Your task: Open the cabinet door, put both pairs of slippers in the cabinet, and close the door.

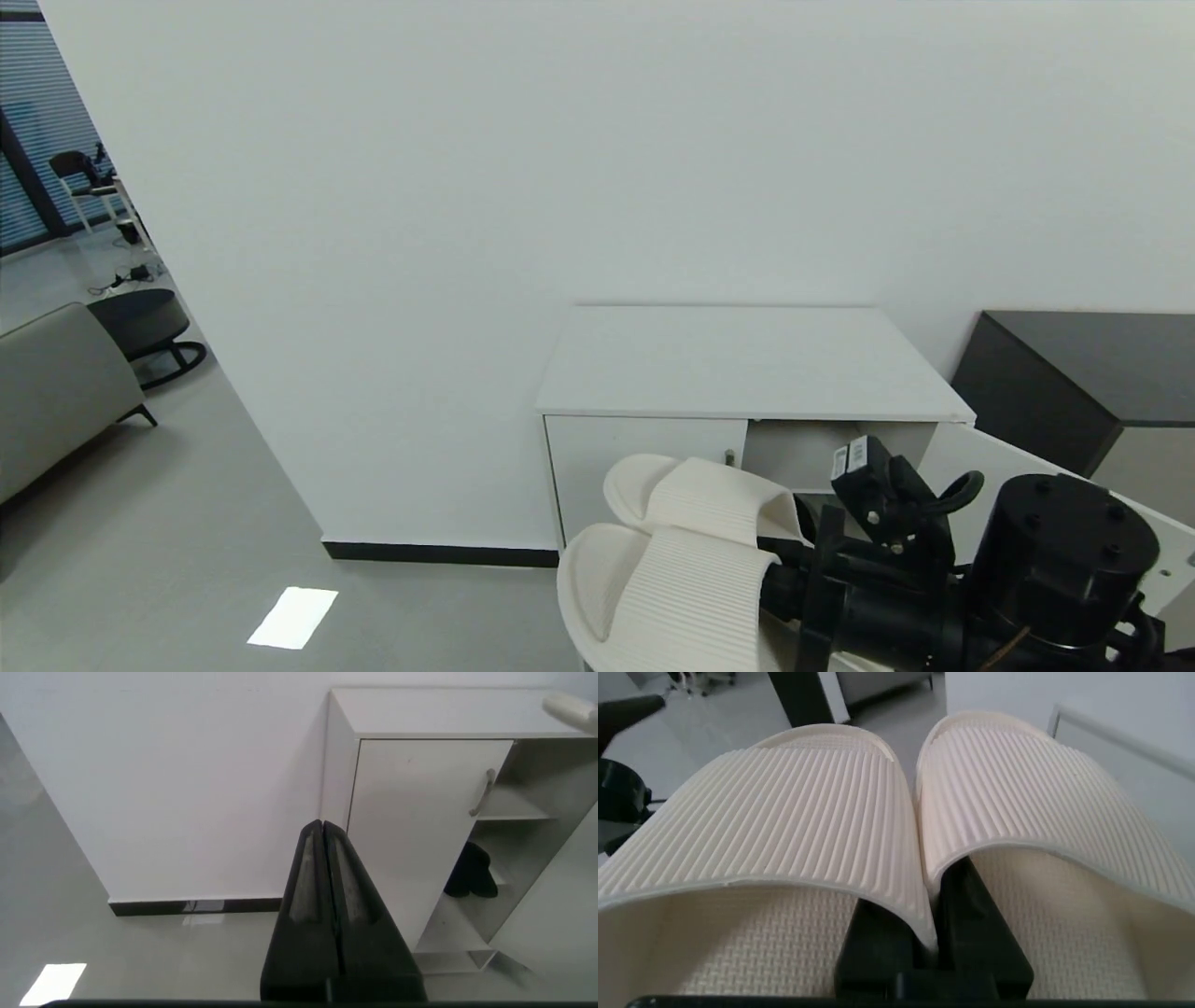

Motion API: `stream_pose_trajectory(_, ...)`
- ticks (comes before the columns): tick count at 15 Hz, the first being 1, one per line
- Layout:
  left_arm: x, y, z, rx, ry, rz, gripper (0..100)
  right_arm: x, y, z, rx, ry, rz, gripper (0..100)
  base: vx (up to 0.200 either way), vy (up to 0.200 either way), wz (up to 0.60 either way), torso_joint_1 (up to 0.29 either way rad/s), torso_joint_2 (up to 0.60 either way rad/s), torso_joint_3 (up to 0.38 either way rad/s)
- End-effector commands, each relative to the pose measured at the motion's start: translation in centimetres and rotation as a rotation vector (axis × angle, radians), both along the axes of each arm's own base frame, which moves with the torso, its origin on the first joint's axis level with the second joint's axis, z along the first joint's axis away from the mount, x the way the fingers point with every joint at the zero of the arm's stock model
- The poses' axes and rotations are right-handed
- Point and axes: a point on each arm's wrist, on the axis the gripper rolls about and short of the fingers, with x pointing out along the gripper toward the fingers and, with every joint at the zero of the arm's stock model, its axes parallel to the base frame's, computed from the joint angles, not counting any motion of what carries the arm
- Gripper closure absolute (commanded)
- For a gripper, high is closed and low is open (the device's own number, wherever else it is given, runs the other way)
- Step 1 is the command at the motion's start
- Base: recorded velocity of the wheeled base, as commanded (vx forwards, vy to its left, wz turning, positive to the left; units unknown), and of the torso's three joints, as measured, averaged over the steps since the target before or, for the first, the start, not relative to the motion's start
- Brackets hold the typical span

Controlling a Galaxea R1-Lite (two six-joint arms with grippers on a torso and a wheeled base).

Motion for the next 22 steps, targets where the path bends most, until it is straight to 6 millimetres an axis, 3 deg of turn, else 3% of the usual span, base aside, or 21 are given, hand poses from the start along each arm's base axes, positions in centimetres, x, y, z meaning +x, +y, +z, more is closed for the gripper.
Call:
stream_pose_trajectory(1,0.0,0.0,0.0,-0.001,0.001,0.001,100,0.1,0.1,-1.6,-0.029,0.019,0.001,100,0.0,0.0,0.0,0.0,0.0,0.0)
stream_pose_trajectory(4,0.0,0.0,0.0,-0.002,0.001,0.001,100,0.0,0.0,-2.6,-0.031,0.017,0.023,100,0.0,-0.2,0.0,-0.002,0.0,0.002)
stream_pose_trajectory(9,0.0,0.0,0.0,-0.002,0.001,0.001,100,-1.3,-1.3,-3.0,-0.081,0.0,0.102,100,0.0,-0.2,0.0,0.005,0.0,0.002)
stream_pose_trajectory(19,0.0,0.0,0.0,-0.004,0.003,0.001,100,-2.0,-1.9,-3.7,-0.144,-0.051,0.137,100,0.0,-0.2,0.0,0.001,0.0,0.001)
stream_pose_trajectory(22,0.0,0.0,0.0,-0.002,0.001,0.001,100,-2.2,-2.1,-3.9,-0.15,-0.048,0.159,100,0.0,0.0,0.0,0.0,0.0,0.0)
